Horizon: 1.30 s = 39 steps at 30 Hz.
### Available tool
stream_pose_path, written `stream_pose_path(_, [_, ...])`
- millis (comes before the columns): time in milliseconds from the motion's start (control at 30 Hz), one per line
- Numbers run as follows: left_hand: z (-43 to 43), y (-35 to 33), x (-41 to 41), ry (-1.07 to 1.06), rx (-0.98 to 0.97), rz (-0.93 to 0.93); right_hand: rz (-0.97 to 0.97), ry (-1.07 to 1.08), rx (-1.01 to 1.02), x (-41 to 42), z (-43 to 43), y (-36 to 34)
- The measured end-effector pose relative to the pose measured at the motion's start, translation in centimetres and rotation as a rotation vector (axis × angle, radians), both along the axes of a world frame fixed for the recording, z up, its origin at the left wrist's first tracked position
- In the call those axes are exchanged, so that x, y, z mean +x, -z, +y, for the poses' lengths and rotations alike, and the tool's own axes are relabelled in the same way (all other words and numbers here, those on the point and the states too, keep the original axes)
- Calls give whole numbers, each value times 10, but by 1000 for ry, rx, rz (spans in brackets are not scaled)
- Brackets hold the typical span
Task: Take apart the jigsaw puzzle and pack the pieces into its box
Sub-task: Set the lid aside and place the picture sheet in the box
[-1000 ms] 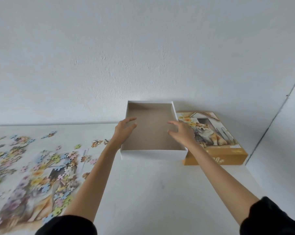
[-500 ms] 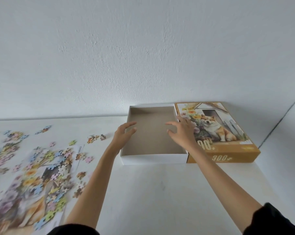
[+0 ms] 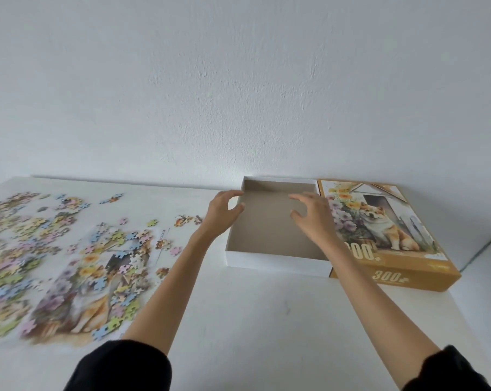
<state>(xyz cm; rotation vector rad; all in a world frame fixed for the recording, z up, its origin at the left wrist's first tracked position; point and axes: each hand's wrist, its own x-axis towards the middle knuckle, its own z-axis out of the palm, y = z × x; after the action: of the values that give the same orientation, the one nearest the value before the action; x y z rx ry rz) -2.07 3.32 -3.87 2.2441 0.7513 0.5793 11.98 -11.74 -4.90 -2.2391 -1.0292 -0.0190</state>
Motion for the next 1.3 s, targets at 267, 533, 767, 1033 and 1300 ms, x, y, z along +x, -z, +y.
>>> stream_pose_path(267, [28,-16,-56,-80,-55,-46,-28,-136,69,-47,49,-19])
stream_pose_path(533, [82,-14,-139,-130,5,-14,-3,-214,118,-125,110,-21])
stream_pose_path(767, [143,2,-217,-48,55,93,81,-185,107,-205,161,3])
stream_pose_path(1033, [175,49,-271,-103,14,365,82,-88,-56,-270,185,49])
stream_pose_path(1300, [178,65,-270,-102,59,197,-57,-32,-231,-286,179,75])
